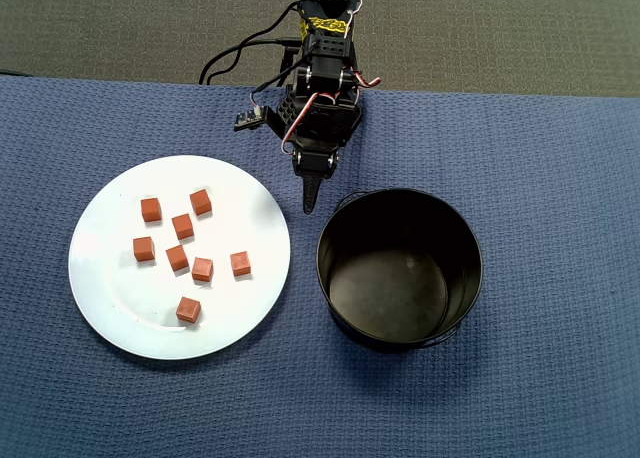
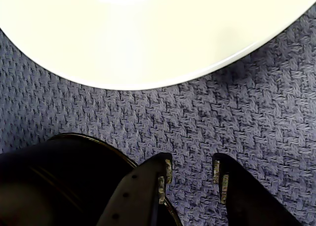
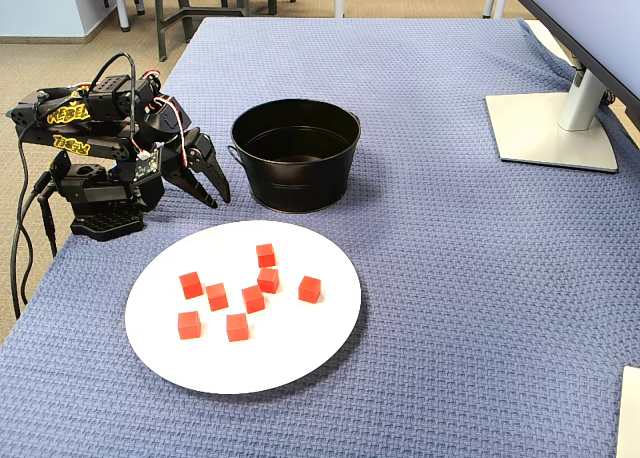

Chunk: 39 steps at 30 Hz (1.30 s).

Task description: Pick up the red cubes from the white plate and place them in the black recipient

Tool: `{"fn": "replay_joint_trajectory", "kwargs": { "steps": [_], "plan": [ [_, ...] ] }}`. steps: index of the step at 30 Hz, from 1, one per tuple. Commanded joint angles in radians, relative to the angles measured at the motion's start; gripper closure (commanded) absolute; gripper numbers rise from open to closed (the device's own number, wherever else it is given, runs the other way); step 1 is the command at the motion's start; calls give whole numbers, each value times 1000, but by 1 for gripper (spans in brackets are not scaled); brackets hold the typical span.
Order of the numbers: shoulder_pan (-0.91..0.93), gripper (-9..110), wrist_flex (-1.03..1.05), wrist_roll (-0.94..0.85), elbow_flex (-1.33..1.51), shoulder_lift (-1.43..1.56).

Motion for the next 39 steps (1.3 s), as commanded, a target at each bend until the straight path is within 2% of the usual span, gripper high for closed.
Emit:
{"fn": "replay_joint_trajectory", "kwargs": {
  "steps": [1,16,19,23,26,33,36,39],
  "plan": [
    [32,102,129,61,-103,5],
    [72,102,95,31,-115,-2],
    [110,102,14,-144,-98,-12],
    [178,101,75,-179,-183,-31],
    [221,94,81,-212,-221,-35],
    [245,83,40,-339,-333,-258],
    [235,80,112,-477,-431,-390],
    [313,78,112,-615,-548,-543]
  ]
}}
